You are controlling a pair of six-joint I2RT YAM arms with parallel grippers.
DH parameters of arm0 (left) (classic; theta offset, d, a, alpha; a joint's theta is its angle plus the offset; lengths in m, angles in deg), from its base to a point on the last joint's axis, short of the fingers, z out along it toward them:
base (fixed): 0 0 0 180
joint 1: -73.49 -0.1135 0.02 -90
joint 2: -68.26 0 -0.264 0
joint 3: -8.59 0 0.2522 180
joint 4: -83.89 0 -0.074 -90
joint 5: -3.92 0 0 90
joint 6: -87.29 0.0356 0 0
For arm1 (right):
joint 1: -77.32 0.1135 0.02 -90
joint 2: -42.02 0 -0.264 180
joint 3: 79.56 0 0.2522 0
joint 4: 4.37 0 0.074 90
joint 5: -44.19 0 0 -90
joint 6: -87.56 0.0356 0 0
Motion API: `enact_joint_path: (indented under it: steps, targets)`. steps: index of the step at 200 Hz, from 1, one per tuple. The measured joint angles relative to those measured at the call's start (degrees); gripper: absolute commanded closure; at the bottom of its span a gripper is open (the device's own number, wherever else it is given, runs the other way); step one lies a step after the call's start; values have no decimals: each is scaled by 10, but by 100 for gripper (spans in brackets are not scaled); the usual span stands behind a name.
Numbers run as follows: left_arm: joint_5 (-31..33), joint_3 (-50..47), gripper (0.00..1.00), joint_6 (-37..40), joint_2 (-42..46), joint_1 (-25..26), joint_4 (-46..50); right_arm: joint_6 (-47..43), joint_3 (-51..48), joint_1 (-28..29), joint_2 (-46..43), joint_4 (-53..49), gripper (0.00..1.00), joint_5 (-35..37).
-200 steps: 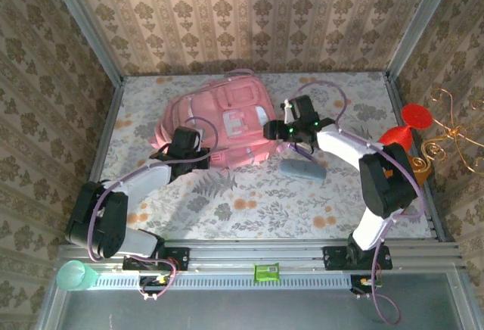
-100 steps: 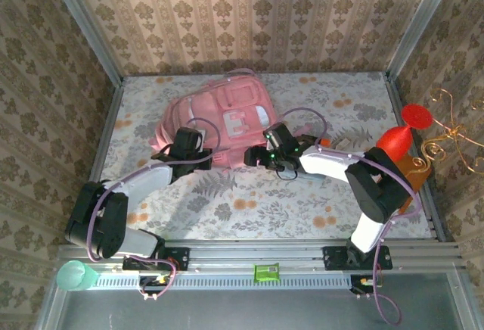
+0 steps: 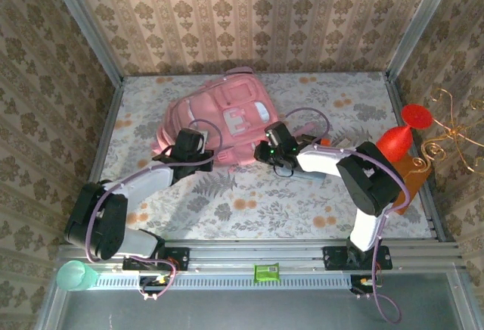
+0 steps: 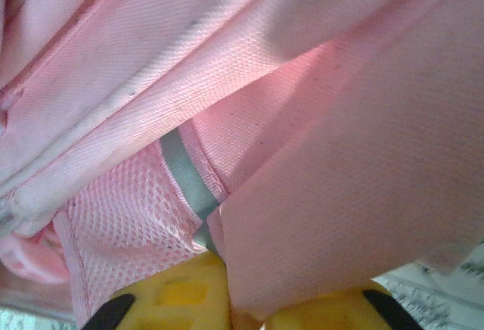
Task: Pack the student bag
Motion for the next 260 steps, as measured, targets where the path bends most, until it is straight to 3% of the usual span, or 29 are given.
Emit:
enact_joint_path:
  steps: [32, 73, 132, 169, 192, 220, 260]
  targets:
    - [27, 0, 100, 22, 21, 3, 33, -25, 0, -34, -6, 5, 98, 0]
    - [45, 10, 100, 39, 25, -2, 60, -78, 19, -73, -11, -22, 99, -25]
    - [12, 13, 100, 45, 38, -5, 59, -172, 143, -132, 49, -132, 90, -77]
    - [-35, 14, 100, 32, 38, 21, 43, -231, 232, -149, 91, -207, 74, -73]
    - [-45, 15, 100, 21, 38, 35, 41, -240, 246, -153, 83, -220, 50, -67]
    - [-45, 15, 100, 12, 37, 36, 40, -234, 186, -140, 21, -219, 32, -62]
    - [-44, 15, 100, 11, 28, 38, 39, -173, 74, -60, -59, -183, 20, -91]
